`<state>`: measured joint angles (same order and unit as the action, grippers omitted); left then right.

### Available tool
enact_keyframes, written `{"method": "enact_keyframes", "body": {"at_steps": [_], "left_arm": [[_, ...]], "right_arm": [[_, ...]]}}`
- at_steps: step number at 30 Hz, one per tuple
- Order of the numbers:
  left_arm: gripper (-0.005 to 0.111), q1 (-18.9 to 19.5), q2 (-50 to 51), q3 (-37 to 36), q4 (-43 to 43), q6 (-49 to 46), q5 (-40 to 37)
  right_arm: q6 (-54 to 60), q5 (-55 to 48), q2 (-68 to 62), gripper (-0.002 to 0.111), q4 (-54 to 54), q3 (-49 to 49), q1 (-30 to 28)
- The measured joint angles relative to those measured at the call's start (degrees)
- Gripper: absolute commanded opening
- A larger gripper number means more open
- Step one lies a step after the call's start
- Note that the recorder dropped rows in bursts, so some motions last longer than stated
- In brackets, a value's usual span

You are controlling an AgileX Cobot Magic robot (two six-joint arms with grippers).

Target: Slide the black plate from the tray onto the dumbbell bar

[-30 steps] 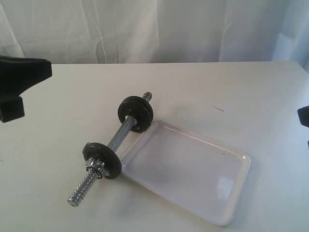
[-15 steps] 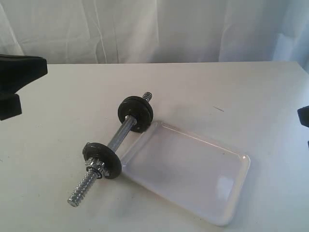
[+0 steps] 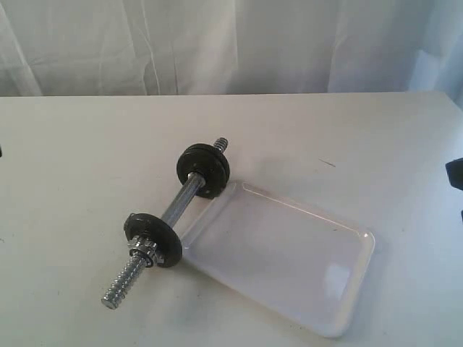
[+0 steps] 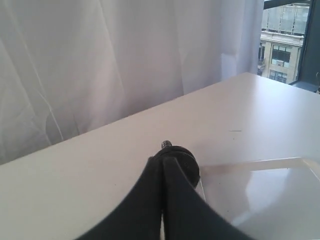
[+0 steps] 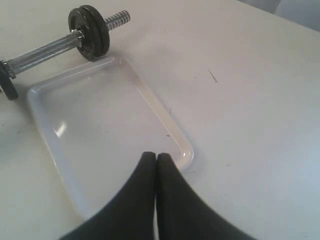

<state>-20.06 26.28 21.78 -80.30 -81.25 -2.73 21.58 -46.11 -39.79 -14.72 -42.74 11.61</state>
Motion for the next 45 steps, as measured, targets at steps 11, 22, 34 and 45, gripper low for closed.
{"method": "enact_keyframes", "body": {"at_steps": [11,22,34,45], "left_arm": [[0.000,5.78,-5.91,-0.73,58.67,63.22,-7.90],[0.000,20.84,-16.93,-4.77,66.98,73.46,-19.94],[0.000,24.68,-26.05,-19.54,67.90,79.07,-16.15],[0.000,24.68,-26.05,-21.55,69.17,79.42,-11.33]], "right_arm": [[0.00,0.00,0.00,0.000,0.00,0.00,0.00],[0.00,0.00,0.00,0.000,0.00,0.00,0.00],[0.00,0.00,0.00,0.000,0.00,0.00,0.00],[0.00,0.00,0.00,0.000,0.00,0.00,0.00]]}}
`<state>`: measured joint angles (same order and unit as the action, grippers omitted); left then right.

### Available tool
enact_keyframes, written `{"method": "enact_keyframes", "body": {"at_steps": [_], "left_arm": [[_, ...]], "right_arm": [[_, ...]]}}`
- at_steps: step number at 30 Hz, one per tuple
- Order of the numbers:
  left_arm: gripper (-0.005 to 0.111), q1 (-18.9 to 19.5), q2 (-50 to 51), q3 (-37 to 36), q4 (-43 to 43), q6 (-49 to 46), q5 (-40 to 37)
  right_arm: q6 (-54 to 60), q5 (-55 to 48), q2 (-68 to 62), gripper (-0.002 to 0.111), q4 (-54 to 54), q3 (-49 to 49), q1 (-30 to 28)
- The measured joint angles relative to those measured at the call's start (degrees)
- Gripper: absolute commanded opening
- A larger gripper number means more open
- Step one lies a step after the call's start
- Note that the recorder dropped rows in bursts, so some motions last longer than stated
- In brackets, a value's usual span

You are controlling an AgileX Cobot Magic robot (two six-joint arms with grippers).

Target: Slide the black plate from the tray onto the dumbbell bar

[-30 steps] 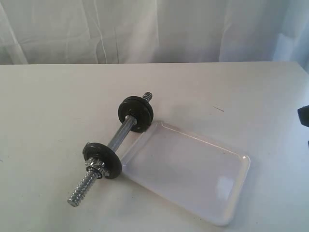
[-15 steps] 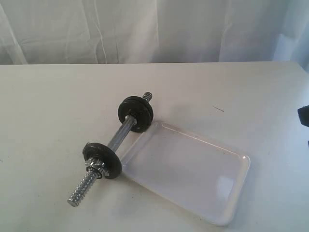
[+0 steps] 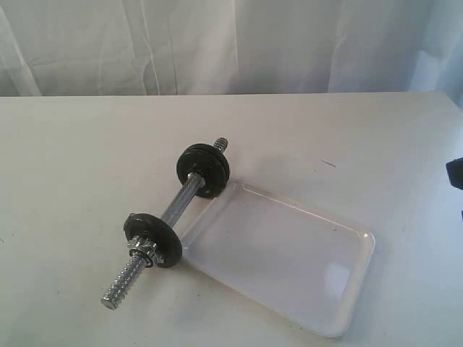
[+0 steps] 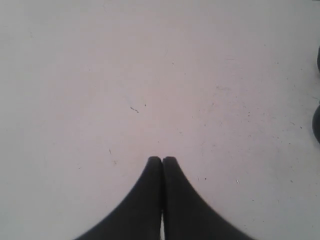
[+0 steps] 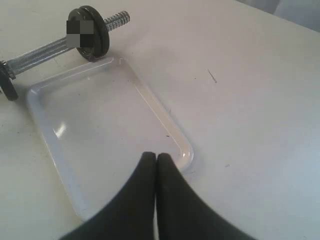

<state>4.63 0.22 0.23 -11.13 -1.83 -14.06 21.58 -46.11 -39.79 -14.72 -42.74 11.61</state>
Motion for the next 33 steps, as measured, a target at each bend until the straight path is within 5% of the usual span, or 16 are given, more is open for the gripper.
{"method": "enact_keyframes", "body": {"at_steps": [29,33], "left_arm": [[0.000,0.00,0.00,0.00,0.22,0.00,1.40],[0.000,0.00,0.00,0.00,0.22,0.00,1.40]], "right_arm": [[0.00,0.17,0.61,0.000,0.00,0.19,0.00],[1.52,9.50,4.71,0.000,0.05,5.79,0.00]]}}
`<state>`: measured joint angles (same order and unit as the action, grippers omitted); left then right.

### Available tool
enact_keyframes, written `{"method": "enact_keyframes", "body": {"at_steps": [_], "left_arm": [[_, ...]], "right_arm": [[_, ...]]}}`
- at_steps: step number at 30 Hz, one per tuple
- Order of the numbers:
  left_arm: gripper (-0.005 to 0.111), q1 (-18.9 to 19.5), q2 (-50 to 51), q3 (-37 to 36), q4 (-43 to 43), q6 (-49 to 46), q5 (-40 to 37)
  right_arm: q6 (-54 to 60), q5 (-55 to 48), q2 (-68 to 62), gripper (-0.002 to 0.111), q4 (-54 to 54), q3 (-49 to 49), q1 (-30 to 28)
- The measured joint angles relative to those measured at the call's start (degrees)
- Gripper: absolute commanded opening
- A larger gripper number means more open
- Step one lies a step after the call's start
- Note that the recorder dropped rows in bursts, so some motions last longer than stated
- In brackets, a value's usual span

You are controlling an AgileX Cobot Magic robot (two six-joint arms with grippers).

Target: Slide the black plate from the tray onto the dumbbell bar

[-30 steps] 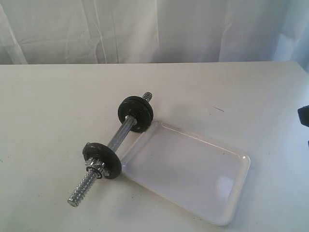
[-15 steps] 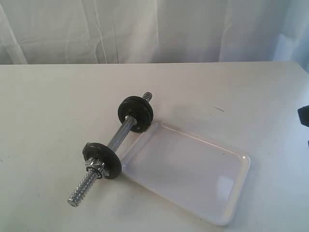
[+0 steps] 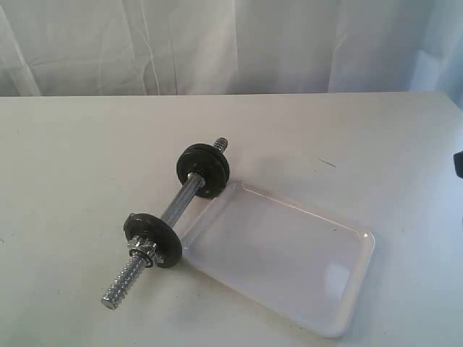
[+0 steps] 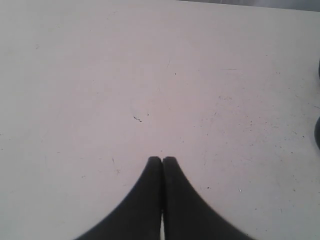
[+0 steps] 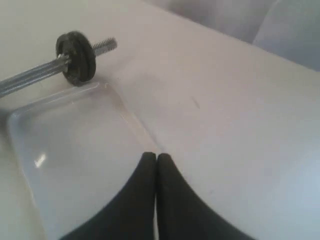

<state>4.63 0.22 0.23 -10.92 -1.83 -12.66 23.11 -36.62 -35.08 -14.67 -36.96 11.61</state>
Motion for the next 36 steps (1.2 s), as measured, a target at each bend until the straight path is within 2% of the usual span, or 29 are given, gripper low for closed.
{"method": "enact_keyframes", "body": {"at_steps": [6,9,14,29,36], "left_arm": [[0.000,0.00,0.00,0.00,0.00,0.00,0.11],[0.000,0.00,0.00,0.00,0.00,0.00,0.23],[0.000,0.00,0.00,0.00,0.00,0.00,0.34],[0.000,0.00,0.00,0.00,0.00,0.00,0.34],[0.000,0.00,0.00,0.00,0.00,0.00,0.34]], "right_arm": [[-2.40,26.54,8.54,0.000,0.13,17.92,0.00],[-2.83,30.55,11.33,0.000,0.23,27.67,0.00],[-6.77,31.89,16.26,0.000,0.23,36.24,0.00],[-12.07,24.58,20.33,0.000,0.36,36.56,0.00],[-13.89,24.35,20.33,0.000,2.25,36.56,-0.41]]}}
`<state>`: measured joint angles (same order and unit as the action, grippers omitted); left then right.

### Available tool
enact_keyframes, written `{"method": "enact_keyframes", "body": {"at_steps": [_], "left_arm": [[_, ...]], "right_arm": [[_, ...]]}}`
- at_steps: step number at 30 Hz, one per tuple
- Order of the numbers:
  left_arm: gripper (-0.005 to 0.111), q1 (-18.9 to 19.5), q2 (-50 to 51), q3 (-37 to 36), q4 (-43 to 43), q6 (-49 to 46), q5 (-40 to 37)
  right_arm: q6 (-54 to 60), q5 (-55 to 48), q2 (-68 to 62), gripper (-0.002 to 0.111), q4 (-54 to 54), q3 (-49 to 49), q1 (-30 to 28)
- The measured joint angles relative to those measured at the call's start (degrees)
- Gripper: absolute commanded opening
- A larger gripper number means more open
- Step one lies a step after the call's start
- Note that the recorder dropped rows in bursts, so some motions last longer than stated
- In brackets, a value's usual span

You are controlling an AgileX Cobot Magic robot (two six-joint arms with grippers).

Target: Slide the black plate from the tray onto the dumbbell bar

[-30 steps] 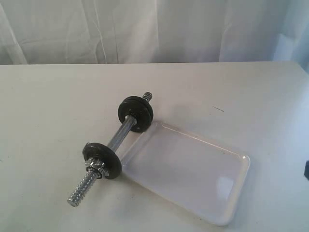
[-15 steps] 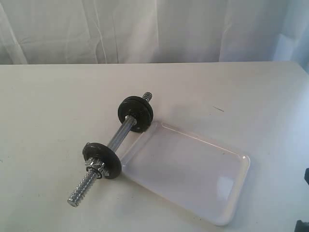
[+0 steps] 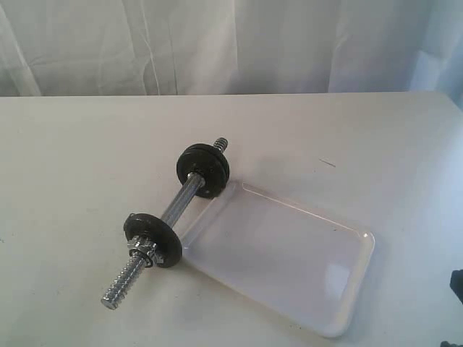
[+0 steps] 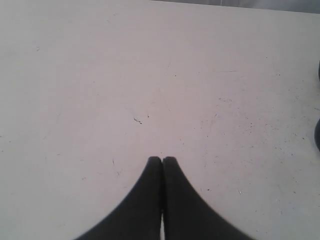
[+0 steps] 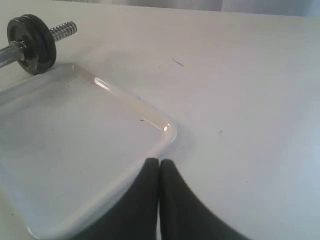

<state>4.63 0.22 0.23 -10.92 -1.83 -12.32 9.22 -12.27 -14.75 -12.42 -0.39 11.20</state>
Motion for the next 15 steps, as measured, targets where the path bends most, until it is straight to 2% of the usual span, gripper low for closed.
{"method": "enact_keyframes", "body": {"at_steps": [15], "left_arm": [[0.000,0.00,0.00,0.00,0.00,0.00,0.00]], "right_arm": [[-7.02,-0.03,0.00,0.000,4.84,0.00,-2.85]]}}
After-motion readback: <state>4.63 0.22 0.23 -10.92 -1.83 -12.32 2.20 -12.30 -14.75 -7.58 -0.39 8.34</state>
